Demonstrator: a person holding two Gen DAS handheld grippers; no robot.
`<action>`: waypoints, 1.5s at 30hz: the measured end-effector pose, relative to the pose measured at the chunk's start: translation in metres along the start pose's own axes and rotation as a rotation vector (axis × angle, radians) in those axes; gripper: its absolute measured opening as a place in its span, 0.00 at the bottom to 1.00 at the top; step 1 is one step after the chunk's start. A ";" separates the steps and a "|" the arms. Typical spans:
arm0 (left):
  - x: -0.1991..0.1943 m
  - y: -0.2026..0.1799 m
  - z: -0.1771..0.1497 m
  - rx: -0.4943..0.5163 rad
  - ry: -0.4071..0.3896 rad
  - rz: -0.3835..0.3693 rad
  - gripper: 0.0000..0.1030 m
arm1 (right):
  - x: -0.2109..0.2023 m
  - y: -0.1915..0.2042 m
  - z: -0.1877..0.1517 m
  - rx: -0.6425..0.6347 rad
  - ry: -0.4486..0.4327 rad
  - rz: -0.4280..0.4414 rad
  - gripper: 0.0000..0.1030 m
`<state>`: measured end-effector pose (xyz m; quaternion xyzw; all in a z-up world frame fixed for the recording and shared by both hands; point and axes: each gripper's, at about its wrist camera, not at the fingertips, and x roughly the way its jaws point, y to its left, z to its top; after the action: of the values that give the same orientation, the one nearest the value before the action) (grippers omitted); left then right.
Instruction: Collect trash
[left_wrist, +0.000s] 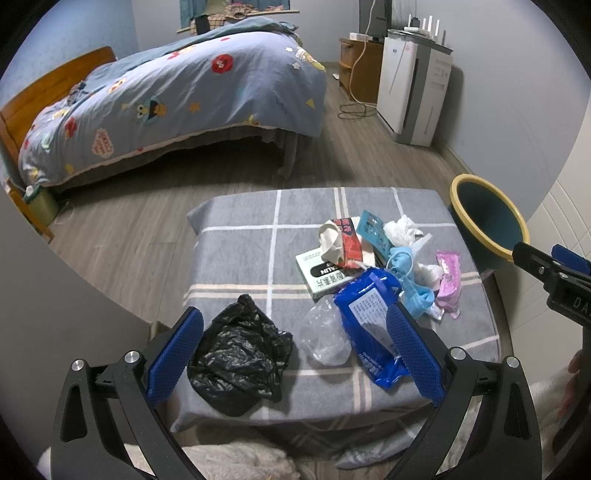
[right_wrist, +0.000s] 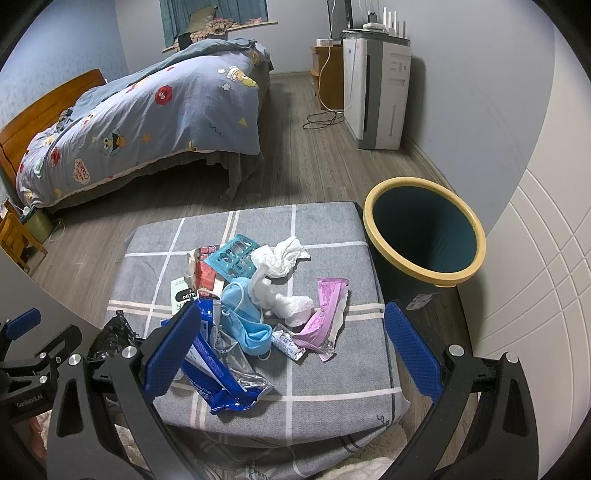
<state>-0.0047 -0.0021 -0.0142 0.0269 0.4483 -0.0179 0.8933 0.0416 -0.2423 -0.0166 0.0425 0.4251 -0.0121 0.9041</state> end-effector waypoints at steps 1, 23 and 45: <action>0.000 0.000 0.002 -0.001 -0.001 -0.001 0.95 | 0.000 0.000 0.000 0.001 0.000 0.001 0.95; 0.004 0.001 -0.002 -0.008 0.016 -0.006 0.95 | 0.002 -0.001 -0.001 0.001 0.005 -0.001 0.95; 0.093 0.067 -0.020 -0.190 0.203 0.090 0.90 | 0.104 0.041 0.024 -0.045 0.205 0.094 0.95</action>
<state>0.0387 0.0651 -0.0980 -0.0360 0.5343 0.0676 0.8418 0.1284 -0.2021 -0.0788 0.0433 0.5131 0.0443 0.8561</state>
